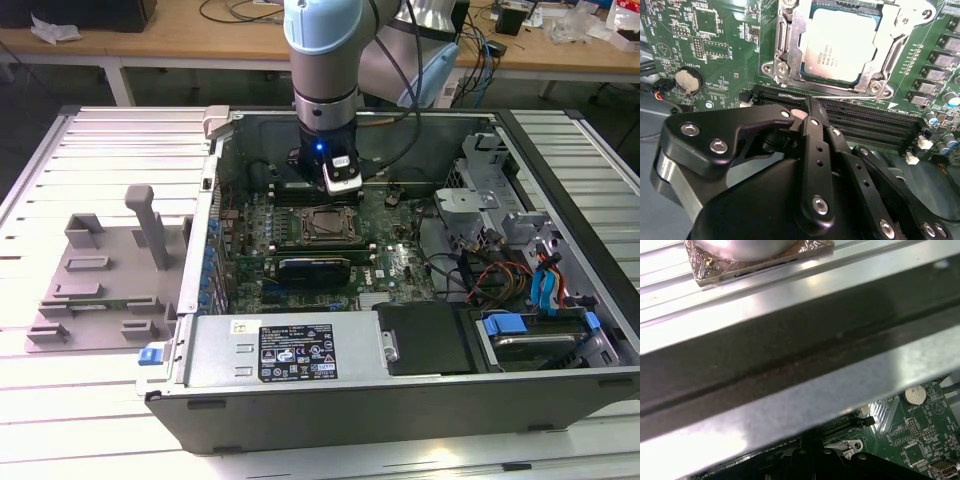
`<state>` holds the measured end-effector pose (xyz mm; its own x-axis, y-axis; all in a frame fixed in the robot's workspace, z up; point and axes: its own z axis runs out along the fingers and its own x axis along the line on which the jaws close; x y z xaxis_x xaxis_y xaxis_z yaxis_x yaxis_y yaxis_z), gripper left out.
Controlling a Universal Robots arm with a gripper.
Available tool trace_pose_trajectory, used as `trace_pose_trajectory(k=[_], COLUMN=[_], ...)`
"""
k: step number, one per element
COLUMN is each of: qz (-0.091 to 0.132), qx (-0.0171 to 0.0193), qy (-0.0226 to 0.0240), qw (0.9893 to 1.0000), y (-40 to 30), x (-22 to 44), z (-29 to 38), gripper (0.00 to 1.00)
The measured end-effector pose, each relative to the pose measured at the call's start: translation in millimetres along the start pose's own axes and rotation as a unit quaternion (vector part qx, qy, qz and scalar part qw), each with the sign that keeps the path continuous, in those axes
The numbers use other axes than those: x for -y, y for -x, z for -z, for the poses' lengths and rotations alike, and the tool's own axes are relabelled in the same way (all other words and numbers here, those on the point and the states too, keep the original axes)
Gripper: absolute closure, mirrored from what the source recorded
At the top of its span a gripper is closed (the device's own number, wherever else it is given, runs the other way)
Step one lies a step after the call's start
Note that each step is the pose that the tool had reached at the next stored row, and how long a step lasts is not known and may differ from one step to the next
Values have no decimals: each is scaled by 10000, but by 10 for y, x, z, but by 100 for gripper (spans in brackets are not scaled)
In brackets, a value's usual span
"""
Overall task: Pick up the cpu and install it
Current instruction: 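Install the first cpu locking lever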
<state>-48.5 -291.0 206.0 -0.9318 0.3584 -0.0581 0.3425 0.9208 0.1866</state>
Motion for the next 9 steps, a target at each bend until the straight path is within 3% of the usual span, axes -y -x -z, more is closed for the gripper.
trace_pose_trajectory(k=[4,9], qz=[-5,-2], qx=[3,19], qy=[-3,-47], qw=[10000,10000], y=[-1,-2], x=[-3,2], z=[-5,-27], gripper=[89,89])
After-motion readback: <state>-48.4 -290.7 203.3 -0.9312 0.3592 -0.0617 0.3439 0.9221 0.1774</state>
